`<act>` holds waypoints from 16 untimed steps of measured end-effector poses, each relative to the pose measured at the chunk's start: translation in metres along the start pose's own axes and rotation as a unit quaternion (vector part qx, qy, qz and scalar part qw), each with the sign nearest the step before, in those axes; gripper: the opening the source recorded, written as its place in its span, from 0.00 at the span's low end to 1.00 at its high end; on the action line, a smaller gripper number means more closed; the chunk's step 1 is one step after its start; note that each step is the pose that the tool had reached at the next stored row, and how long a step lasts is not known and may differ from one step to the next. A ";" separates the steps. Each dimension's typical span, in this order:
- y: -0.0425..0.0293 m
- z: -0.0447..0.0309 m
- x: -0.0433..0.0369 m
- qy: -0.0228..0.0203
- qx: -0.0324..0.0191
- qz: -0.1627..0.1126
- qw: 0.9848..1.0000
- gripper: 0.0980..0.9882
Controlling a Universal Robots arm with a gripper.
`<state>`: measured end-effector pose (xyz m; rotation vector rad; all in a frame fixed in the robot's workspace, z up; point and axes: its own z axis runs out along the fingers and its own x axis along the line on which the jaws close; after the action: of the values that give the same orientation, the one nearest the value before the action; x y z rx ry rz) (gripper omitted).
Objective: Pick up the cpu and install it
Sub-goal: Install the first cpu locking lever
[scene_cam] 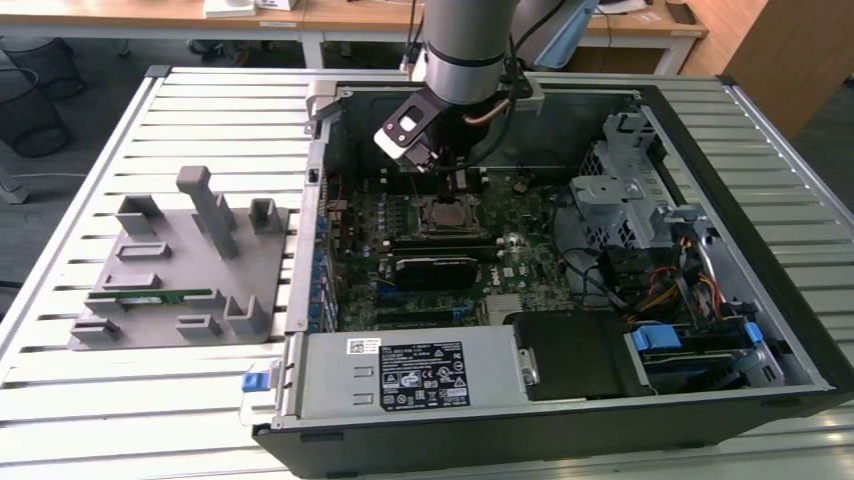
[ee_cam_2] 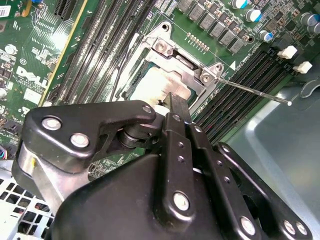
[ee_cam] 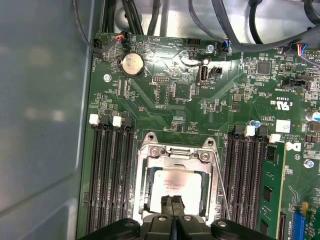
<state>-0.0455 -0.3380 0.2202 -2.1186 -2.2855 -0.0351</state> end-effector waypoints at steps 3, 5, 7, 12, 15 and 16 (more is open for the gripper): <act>0.0000 -0.0023 0.0001 0.000 0.000 0.000 1.000 0.01; 0.0000 -0.0045 0.0002 0.000 0.000 0.000 1.000 0.01; 0.0000 -0.0077 0.0003 0.000 0.000 0.000 1.000 0.01; 0.0000 -0.0168 0.0006 0.000 0.000 0.000 1.000 0.01; 0.0000 -0.0241 0.0008 0.000 0.000 0.000 1.000 0.01; 0.0000 -0.0265 0.0010 0.000 0.000 0.000 1.000 0.01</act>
<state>-0.0455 -0.3380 0.2467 -2.1185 -2.2853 -0.0356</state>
